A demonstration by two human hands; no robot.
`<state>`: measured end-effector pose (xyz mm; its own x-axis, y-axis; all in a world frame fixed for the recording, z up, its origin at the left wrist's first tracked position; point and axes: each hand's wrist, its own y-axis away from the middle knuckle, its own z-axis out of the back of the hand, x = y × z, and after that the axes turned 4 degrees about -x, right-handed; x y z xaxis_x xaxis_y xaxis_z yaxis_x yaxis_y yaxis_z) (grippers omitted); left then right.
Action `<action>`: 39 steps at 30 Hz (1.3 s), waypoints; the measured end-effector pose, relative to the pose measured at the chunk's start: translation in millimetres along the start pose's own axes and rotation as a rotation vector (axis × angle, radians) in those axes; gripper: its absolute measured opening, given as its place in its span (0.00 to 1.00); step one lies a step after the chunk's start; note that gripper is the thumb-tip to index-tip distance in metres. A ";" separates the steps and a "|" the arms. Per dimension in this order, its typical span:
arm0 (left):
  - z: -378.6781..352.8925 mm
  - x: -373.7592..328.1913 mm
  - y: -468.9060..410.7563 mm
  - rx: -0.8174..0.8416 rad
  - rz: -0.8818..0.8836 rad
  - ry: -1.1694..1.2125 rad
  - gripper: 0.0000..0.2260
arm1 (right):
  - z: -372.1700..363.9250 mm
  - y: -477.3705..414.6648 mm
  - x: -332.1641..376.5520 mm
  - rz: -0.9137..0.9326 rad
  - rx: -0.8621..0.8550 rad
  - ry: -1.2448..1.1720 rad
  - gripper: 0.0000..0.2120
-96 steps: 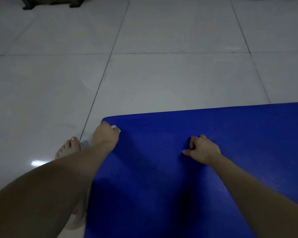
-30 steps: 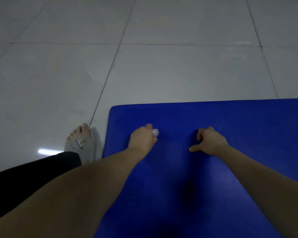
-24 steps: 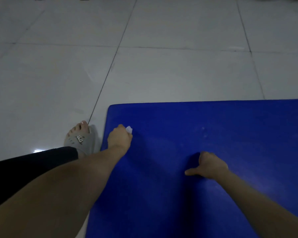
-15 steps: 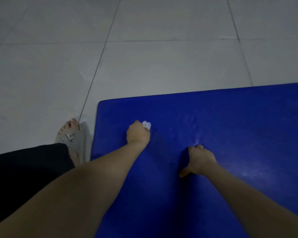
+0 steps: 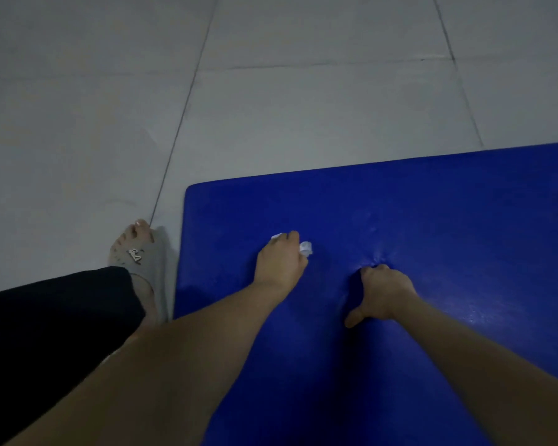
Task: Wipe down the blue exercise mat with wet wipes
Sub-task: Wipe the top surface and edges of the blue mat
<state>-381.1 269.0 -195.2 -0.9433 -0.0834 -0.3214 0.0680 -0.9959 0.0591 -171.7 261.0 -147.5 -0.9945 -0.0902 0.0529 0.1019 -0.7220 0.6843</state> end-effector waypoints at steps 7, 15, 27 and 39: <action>27.4 94.4 34.7 -0.136 0.279 -0.068 0.11 | 3.6 5.9 2.2 -0.007 0.007 -0.001 0.49; 11.1 49.9 37.7 -0.226 0.373 0.149 0.17 | 3.7 3.5 1.5 0.012 0.007 0.027 0.47; -17.3 -70.4 29.4 0.102 0.023 0.293 0.07 | 3.0 0.1 4.8 0.058 -0.036 0.070 0.39; 27.2 62.3 10.7 -0.044 0.199 0.096 0.17 | 6.9 1.5 3.7 0.013 0.021 0.072 0.44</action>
<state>-448.0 254.0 -188.9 -0.8748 -0.2789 -0.3961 0.2655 -0.9599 0.0896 -175.3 264.3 -141.3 -0.9887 -0.1493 0.0104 0.1140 -0.7058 0.6991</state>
